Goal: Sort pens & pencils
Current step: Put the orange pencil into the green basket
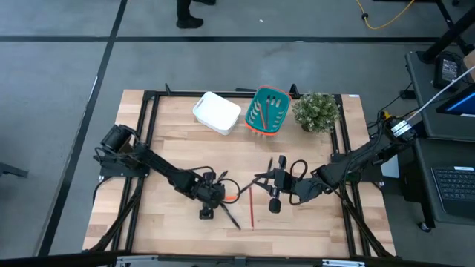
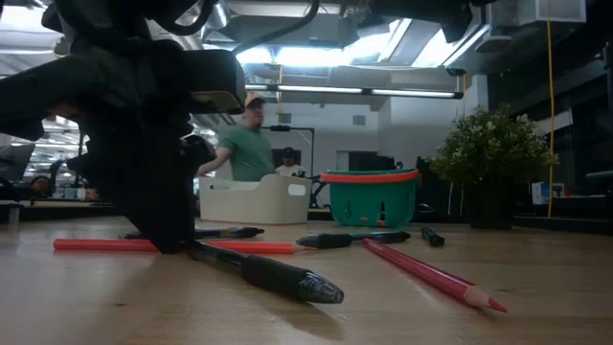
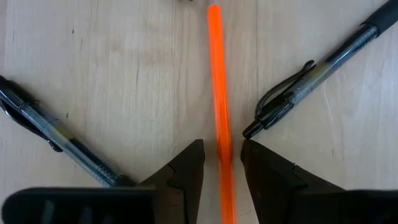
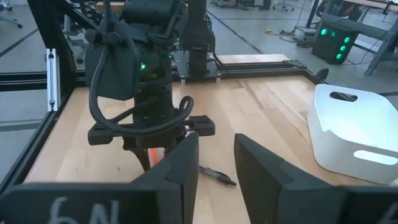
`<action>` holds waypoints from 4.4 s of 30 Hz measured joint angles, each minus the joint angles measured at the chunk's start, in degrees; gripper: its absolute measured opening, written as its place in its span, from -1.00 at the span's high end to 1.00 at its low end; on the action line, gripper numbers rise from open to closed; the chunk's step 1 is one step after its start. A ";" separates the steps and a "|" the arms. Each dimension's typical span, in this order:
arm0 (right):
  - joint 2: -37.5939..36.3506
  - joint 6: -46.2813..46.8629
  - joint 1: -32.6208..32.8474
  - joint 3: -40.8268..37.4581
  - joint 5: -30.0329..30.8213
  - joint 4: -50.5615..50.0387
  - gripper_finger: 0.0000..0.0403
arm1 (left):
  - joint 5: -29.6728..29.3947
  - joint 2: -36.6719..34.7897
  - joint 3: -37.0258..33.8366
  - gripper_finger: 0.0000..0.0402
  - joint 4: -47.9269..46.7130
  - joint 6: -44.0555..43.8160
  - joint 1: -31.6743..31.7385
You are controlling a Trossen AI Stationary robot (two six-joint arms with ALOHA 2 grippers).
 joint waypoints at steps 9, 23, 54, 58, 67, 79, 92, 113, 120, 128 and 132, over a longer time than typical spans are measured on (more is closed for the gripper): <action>0.00 0.00 0.00 0.00 -0.02 0.02 0.48 | 0.81 1.08 0.18 0.46 -0.98 -0.16 -0.02; 0.00 -0.02 0.00 0.00 -0.04 0.05 0.48 | 1.21 1.14 0.18 0.73 -0.73 0.01 -0.04; 0.02 0.42 -0.01 0.00 -1.73 -0.29 0.48 | 2.36 -4.12 -0.67 0.98 -1.63 6.31 -0.99; 0.02 1.65 -0.02 0.00 -1.72 -0.77 0.48 | 1.19 -4.89 -0.60 1.00 -1.42 6.42 -1.33; 0.04 1.82 -0.02 0.00 -1.68 -1.00 0.48 | -0.55 -4.96 -0.48 0.99 -2.27 6.51 -1.20; 0.04 1.88 -0.02 0.00 -1.70 -1.00 0.48 | 1.39 -5.06 -0.35 0.88 -2.29 4.76 -1.44; 0.07 1.90 -0.02 0.00 -1.70 -0.98 0.48 | -2.45 -4.99 -0.30 0.56 -4.57 2.41 -1.18; 0.07 1.93 -0.01 0.00 -1.70 -0.94 0.48 | -1.23 -5.51 -8.46 0.57 4.17 -4.34 -0.88; 0.07 1.92 -0.01 0.00 -1.70 -0.92 0.48 | -0.08 -5.56 -9.07 0.57 4.68 -5.69 -1.16; 0.07 1.91 0.00 0.00 -1.70 -0.92 0.48 | 0.37 -5.11 -9.09 0.58 4.52 -5.69 -1.22; 0.07 1.90 -0.02 0.00 -1.70 -0.89 0.48 | -0.43 -4.56 -9.04 0.59 4.77 -5.64 -1.81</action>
